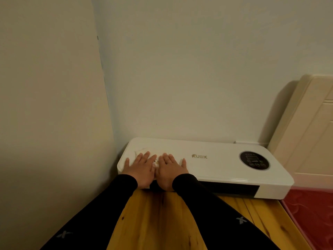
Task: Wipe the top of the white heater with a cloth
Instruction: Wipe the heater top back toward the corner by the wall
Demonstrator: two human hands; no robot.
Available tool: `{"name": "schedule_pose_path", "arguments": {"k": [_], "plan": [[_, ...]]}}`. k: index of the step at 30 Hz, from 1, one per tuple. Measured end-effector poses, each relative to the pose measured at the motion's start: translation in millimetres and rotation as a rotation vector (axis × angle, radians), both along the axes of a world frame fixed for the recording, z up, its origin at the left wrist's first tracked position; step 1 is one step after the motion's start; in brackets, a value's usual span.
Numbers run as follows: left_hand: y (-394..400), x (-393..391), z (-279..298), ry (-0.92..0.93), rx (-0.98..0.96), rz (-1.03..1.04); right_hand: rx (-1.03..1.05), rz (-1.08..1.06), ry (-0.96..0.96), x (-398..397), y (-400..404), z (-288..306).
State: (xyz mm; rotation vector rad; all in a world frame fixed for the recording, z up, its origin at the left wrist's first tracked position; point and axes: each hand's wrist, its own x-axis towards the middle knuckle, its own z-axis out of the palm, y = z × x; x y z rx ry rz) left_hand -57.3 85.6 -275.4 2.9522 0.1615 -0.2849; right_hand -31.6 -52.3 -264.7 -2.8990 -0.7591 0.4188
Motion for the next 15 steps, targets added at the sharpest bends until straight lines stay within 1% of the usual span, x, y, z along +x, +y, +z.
{"name": "schedule_pose_path", "arguments": {"k": [15], "plan": [[-4.2,15.8,-1.5,0.01,0.01,0.003,0.035,0.007,0.001,13.2,-6.7,-1.2]]}}
